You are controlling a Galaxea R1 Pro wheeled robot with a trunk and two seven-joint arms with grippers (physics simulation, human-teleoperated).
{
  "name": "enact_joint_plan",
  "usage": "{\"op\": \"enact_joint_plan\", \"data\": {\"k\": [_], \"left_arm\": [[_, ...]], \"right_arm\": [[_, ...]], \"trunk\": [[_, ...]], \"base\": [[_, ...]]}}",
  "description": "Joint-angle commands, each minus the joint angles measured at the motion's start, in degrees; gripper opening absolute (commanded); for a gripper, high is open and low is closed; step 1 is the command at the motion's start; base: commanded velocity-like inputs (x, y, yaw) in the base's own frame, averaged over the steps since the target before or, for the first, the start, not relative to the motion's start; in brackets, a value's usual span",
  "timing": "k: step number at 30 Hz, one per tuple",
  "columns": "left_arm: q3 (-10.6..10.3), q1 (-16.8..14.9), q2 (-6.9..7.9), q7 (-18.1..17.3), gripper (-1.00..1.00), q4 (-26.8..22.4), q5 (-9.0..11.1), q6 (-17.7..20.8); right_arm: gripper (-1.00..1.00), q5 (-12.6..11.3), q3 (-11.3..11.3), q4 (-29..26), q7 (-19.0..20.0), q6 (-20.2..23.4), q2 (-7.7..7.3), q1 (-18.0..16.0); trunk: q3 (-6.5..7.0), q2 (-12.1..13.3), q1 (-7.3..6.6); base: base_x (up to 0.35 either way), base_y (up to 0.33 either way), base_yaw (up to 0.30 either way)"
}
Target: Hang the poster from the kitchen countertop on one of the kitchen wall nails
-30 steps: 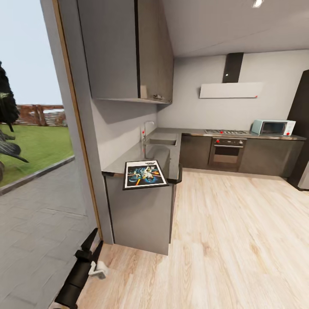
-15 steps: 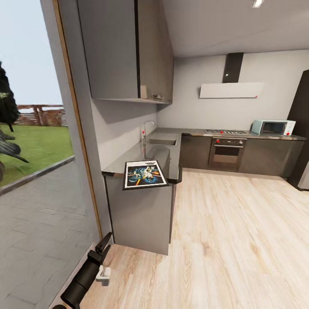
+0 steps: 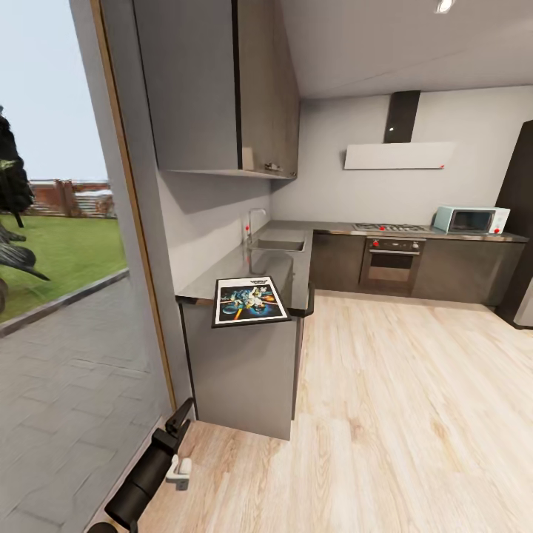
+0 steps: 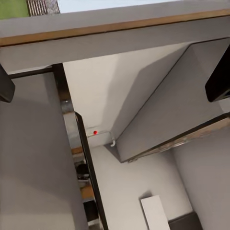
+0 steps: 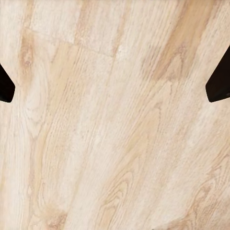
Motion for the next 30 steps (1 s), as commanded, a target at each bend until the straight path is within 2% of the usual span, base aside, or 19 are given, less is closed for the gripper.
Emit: {"op": "enact_joint_plan", "data": {"k": [1, 13, 30], "left_arm": [[0.21, -0.01, -0.08, 0.39, 1.00, -0.10, -0.61, -0.24], [0.36, -0.01, -0.25, 0.27, 1.00, -0.41, -0.54, -0.14], [0.49, -0.01, -0.32, 0.53, 1.00, -0.34, -0.19, -0.20]], "right_arm": [[1.00, 0.44, 0.01, 0.04, -0.03, -0.15, -0.02, -0.03], [1.00, 0.44, 0.00, 0.04, -0.02, -0.15, -0.02, -0.03], [1.00, 0.45, -0.03, 0.12, -0.03, -0.15, -0.02, -0.03]], "trunk": [[-0.05, -0.03, 0.00], [-0.05, -0.03, 0.00], [-0.05, -0.03, 0.00]], "base": [[0.000, 0.000, 0.000], [0.022, 0.017, 0.000], [0.247, 0.180, 0.000]]}}
